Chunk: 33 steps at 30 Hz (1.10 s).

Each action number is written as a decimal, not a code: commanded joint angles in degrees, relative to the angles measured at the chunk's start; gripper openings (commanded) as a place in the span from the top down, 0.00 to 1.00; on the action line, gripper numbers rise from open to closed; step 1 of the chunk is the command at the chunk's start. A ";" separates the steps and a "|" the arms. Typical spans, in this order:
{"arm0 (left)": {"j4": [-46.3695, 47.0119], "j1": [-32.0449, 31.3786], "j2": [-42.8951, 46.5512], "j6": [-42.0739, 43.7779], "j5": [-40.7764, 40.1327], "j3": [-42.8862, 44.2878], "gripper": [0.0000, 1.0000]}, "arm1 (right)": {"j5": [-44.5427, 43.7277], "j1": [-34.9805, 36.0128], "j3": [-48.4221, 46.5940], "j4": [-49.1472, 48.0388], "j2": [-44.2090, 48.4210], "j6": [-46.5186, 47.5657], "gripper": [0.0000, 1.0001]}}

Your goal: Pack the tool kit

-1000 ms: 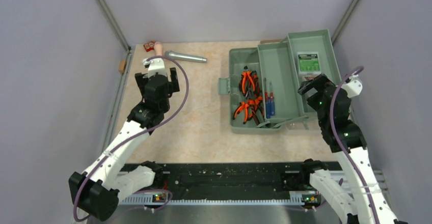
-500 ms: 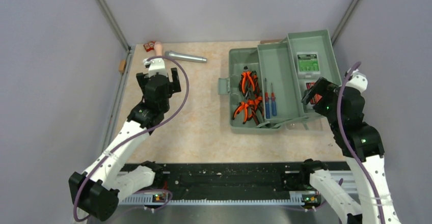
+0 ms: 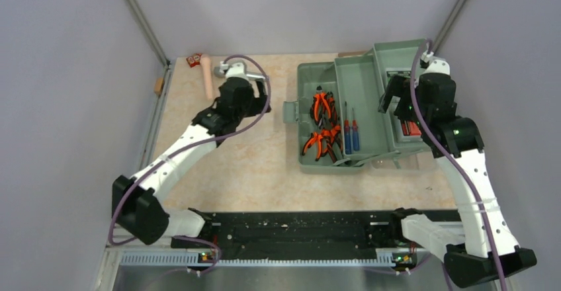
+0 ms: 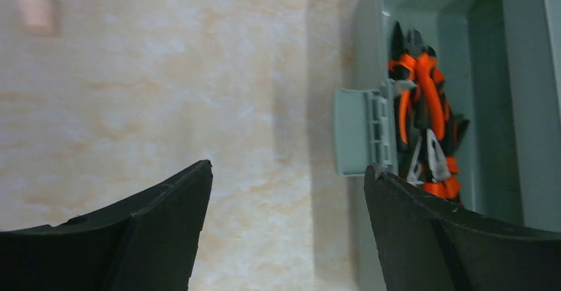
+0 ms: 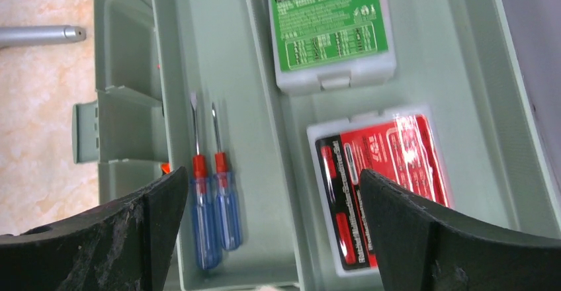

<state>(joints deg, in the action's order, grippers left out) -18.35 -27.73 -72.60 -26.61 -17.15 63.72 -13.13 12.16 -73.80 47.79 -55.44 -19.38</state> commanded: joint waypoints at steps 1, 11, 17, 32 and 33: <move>-1.49 -7.08 -9.02 -6.59 3.08 6.25 0.13 | 0.93 -1.59 -6.87 -5.91 -3.27 3.25 0.01; -5.45 -16.09 -23.50 -13.68 3.29 9.80 0.31 | 0.38 -4.79 -11.56 -8.94 -6.27 5.08 0.01; -4.55 -19.65 -27.59 -14.80 0.39 9.78 0.44 | 2.31 -8.70 -10.45 -9.76 -6.11 5.14 0.01; -13.64 -13.24 -11.60 -20.35 -14.67 -3.25 1.00 | 6.65 -9.17 -6.54 -12.06 -5.58 5.77 0.01; -14.28 -12.35 -10.01 -20.67 -15.43 -4.64 1.00 | 7.00 -9.15 -6.27 -12.19 -5.67 5.80 0.02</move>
<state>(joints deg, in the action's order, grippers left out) -23.68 -45.41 -93.17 -45.63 -20.01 63.72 -8.19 3.60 -80.84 38.52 -61.89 -14.48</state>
